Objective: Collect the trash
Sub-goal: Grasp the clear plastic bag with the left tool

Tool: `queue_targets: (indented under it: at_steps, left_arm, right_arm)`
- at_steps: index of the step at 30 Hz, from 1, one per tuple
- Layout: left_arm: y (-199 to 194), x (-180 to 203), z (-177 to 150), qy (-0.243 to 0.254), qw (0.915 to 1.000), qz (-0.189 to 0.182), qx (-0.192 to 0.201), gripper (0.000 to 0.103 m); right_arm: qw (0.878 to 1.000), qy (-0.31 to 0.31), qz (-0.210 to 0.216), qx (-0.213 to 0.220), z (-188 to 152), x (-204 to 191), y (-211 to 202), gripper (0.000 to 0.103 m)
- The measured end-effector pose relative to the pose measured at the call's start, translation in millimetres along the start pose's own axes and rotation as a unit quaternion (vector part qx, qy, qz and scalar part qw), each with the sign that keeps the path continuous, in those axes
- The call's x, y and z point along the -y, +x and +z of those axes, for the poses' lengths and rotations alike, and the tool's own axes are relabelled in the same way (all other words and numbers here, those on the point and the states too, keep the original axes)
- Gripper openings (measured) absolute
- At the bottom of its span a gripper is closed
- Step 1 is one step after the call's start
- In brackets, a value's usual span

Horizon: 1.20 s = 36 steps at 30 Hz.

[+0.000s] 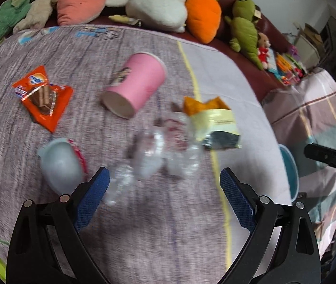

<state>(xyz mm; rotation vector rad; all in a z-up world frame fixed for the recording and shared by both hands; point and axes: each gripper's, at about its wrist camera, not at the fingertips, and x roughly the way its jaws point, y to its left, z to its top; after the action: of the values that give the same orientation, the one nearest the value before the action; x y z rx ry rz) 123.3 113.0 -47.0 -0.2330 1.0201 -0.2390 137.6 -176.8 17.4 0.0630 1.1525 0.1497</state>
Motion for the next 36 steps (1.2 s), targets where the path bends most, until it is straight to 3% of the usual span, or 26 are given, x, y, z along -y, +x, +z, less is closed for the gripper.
queue_targets:
  at_steps: [11, 23, 25, 26, 27, 36]
  left_arm:
    - [38.9, -1.8, 7.8, 0.076, 0.9958, 0.035, -0.038, 0.094]
    - [68.1, -8.4, 9.6, 0.089, 0.9938, 0.037, -0.056, 0.094]
    - [66.1, -6.1, 9.2, 0.093, 0.9940, 0.033, -0.046, 0.072]
    - [63.9, -4.6, 8.8, 0.096, 0.9939, 0.035, -0.041, 0.053]
    - [62.5, -4.2, 9.0, 0.092, 0.9945, 0.028, -0.041, 0.040]
    - [62.8, -5.5, 9.2, 0.069, 0.9965, -0.004, -0.047, 0.035]
  right_arm:
    - [0.999, -0.016, 0.009, -0.028, 26.8, -30.3, 40.3, 0.077]
    - [0.999, -0.010, 0.015, -0.050, 38.1, -33.6, 72.9, 0.077]
    - [0.999, -0.010, 0.016, -0.051, 40.9, -35.0, 76.1, 0.077]
    - [0.998, -0.009, 0.018, -0.051, 43.0, -35.8, 78.3, 0.077]
    - [0.998, -0.009, 0.019, -0.051, 44.0, -36.6, 79.7, 0.077]
    - [0.998, -0.010, 0.042, -0.054, 64.6, -47.8, 102.5, 0.077]
